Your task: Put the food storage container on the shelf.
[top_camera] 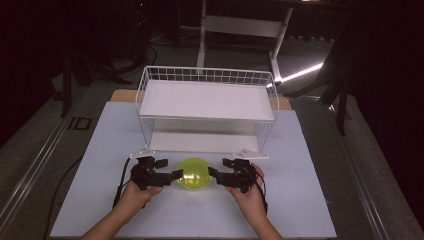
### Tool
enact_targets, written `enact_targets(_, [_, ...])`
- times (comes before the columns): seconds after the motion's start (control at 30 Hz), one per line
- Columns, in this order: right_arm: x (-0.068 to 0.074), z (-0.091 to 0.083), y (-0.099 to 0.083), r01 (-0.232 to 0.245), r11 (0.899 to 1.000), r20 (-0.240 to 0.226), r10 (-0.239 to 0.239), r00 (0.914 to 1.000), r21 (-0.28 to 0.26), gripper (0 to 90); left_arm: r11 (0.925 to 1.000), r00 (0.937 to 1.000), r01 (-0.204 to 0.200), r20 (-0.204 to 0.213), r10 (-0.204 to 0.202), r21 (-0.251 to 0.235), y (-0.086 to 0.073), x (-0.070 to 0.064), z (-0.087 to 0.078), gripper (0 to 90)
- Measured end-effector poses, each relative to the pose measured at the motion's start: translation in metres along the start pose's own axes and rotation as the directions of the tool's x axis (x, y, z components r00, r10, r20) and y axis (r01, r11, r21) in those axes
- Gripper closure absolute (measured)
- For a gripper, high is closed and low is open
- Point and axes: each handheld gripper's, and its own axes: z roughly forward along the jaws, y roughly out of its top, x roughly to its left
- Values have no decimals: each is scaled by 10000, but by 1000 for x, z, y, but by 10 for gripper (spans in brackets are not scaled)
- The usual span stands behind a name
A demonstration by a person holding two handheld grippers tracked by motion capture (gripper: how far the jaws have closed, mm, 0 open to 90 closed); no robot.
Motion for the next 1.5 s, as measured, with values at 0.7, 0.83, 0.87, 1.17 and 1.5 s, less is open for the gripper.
enact_targets(0.7, [7,13,-8,-560,9935,-607,622,9962,986,667,9960,9977,522,385,-550,719,-13,-14,2,659])
enact_targets(0.83, [9,9,-10,-708,9927,-457,755,9961,973,716,9963,9975,516,452,-548,684,-15,-20,-1,707])
enact_targets(0.87, [10,7,-11,-800,9921,-394,841,9957,969,732,9961,9959,579,661,-623,660,-16,-23,-5,722])
enact_targets(1.17, [13,-2,-13,-1131,9911,-128,1143,9934,708,792,9984,9993,213,298,-229,521,-12,-35,-11,833])
enact_targets(1.5, [24,-20,13,-648,9979,-57,648,9979,-75,802,9996,9998,181,117,-179,-238,10,-30,-12,824])
